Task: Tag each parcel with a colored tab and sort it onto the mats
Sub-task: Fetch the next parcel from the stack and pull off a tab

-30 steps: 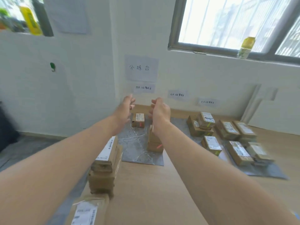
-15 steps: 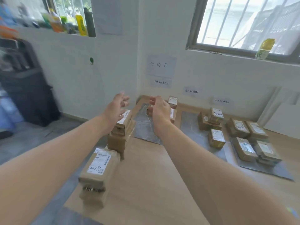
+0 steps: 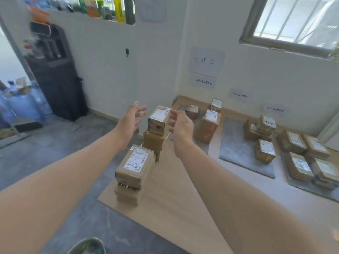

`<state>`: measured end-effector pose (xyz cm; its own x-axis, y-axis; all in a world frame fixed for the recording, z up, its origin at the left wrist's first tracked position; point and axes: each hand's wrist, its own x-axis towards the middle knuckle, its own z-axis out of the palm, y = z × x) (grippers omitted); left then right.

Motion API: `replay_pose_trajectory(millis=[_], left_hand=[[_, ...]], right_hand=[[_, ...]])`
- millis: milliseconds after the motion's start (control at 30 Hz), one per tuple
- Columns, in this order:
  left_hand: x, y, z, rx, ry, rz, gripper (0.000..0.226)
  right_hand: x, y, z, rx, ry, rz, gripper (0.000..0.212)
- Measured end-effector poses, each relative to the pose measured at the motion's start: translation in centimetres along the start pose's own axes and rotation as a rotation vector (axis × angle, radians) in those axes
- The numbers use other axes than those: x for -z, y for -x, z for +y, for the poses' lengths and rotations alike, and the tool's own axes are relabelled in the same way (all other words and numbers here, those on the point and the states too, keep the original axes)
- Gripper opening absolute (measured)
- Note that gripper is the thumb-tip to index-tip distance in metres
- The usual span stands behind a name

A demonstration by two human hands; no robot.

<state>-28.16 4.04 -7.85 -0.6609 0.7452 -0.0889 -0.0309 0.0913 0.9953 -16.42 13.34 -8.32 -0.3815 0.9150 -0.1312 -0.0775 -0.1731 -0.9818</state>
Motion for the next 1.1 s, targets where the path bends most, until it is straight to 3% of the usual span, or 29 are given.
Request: replay_pose_trajectory(millis=[367,567,767,900,1000,1100], left_hand=[[6.4,-4.5,-8.9,0.182,0.038,0.01,0.053],[7.7,-6.1,-13.7,0.273,0.057,-0.014,0.053],[8.6,-6.1,-18.1,0.352,0.036,0.004,0.055],[8.8,-6.3,-19.9,0.429,0.022,-0.06,0.054],[8.8,-6.2,-20.6,0.466,0.027,-0.079,0.043],[9.4,-6.1,-20.6,0.45,0.003,-0.099,0.054]], right_hand=[[-4.5,-1.9,10.5,-0.168,0.086,0.044,0.03],[-5.4,-2.2,15.3,-0.288,0.212,0.08,0.019],[-6.3,-2.0,19.5,-0.423,0.278,0.069,0.028],[-7.8,-1.8,21.6,-0.424,0.309,0.059,0.041],[-8.2,-1.5,22.1,-0.401,0.314,0.084,0.032],[-8.2,-1.5,22.4,-0.395,0.31,0.107,0.024]])
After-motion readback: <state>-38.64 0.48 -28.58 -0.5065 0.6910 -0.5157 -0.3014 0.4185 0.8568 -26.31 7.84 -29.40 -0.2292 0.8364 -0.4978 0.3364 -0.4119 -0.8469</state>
